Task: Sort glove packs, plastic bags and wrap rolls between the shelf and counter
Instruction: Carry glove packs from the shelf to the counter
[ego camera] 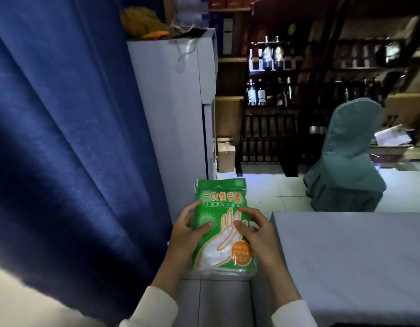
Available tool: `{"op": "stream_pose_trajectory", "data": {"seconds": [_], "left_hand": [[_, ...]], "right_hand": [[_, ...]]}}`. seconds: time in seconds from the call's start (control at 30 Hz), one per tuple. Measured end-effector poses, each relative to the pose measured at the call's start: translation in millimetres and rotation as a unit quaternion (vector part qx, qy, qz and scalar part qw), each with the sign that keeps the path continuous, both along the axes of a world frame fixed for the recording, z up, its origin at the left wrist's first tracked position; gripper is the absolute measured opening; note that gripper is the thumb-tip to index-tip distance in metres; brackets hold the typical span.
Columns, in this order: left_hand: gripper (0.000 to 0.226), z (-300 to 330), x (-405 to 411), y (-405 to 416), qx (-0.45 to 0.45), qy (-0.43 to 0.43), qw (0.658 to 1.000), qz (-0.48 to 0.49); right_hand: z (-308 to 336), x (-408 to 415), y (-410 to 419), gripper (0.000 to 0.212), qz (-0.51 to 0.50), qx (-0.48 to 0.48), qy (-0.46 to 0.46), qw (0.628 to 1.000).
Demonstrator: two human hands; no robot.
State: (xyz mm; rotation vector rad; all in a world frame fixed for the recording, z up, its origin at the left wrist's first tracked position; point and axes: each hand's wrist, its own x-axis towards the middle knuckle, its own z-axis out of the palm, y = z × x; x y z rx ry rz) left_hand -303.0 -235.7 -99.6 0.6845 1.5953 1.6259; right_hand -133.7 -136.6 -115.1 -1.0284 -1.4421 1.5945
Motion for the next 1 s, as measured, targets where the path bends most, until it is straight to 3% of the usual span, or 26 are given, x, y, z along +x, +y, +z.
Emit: {"op": "stream_pose_trajectory", "data": {"seconds": [0.67, 1.0], "left_hand": [[0.059, -20.1, -134.6, 348.2, 0.022, -0.068, 0.985, -0.157], [0.058, -30.2, -105.4, 523.3, 0.003, -0.038, 0.965, -0.261]], "right_hand": [[-8.6, -105.5, 285.7, 0.028, -0.163, 0.023, -0.043, 0.986], [-21.3, -72.4, 418.2, 0.035, -0.273, 0.005, -0.032, 0.961]]}}
